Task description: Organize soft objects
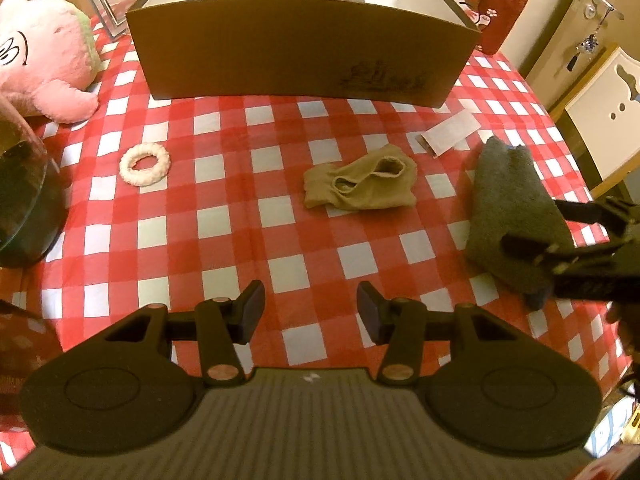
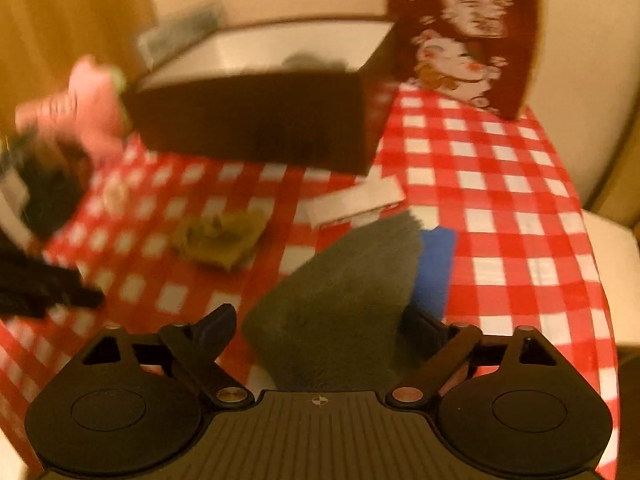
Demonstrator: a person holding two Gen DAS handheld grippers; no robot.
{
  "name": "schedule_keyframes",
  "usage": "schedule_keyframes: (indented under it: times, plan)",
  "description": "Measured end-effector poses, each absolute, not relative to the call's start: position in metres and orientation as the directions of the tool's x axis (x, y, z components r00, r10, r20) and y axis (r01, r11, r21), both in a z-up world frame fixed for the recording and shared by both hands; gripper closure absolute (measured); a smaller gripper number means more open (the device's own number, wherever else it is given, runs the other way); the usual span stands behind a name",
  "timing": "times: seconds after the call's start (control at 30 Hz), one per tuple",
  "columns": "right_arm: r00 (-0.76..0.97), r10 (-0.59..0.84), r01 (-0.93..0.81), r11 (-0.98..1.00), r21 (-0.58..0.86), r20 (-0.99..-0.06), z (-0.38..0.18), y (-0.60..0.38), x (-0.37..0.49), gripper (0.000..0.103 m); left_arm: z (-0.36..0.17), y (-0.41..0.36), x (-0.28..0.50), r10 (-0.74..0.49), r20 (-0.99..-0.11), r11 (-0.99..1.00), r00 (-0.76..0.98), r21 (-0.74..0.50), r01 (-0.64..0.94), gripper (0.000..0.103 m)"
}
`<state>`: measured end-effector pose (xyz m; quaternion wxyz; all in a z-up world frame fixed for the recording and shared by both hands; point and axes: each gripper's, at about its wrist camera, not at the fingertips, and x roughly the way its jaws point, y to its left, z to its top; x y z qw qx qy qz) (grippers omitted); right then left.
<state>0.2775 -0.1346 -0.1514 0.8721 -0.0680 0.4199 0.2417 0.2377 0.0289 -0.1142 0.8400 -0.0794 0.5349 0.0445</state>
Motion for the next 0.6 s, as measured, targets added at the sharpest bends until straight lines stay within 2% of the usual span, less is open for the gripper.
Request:
schedule_keyframes:
  times: [0.17, 0.3, 0.33, 0.37, 0.5, 0.53, 0.6]
  plan:
    - [0.529, 0.259, -0.491, 0.870, -0.042, -0.808, -0.179, -0.123, 0.286, 0.011, -0.117, 0.034, 0.242, -0.006, -0.909, 0.981, 0.416, -0.086, -0.173, 0.055]
    - [0.542, 0.254, -0.437, 0.899, -0.011, -0.801, -0.183, -0.136, 0.299, 0.012, -0.119, 0.035, 0.248, -0.010, -0.910, 0.982, 0.414, -0.088, -0.170, 0.055]
    - [0.544, 0.256, -0.423, 0.906, 0.002, -0.799, -0.183, -0.140, 0.302, 0.017, -0.119, 0.034, 0.250, -0.012, -0.909, 0.982, 0.416, -0.088, -0.164, 0.055]
    - [0.550, 0.258, -0.412, 0.911, 0.011, -0.794, -0.182, -0.145, 0.305, 0.029, -0.120, 0.032, 0.252, -0.016, -0.909, 0.984, 0.417, -0.089, -0.157, 0.055]
    - [0.557, 0.277, -0.404, 0.914, 0.036, -0.783, -0.175, -0.155, 0.315, 0.054, -0.120, 0.021, 0.266, -0.036, -0.902, 0.989, 0.431, -0.093, -0.112, 0.055]
    - [0.563, 0.282, -0.409, 0.912, 0.034, -0.777, -0.173, -0.157, 0.316, 0.067, -0.120, 0.017, 0.270, -0.041, -0.899, 0.991, 0.435, -0.093, -0.098, 0.055]
    - [0.573, 0.283, -0.410, 0.912, 0.030, -0.769, -0.170, -0.160, 0.317, 0.073, -0.119, 0.007, 0.279, -0.050, -0.893, 0.994, 0.446, -0.087, -0.063, 0.055]
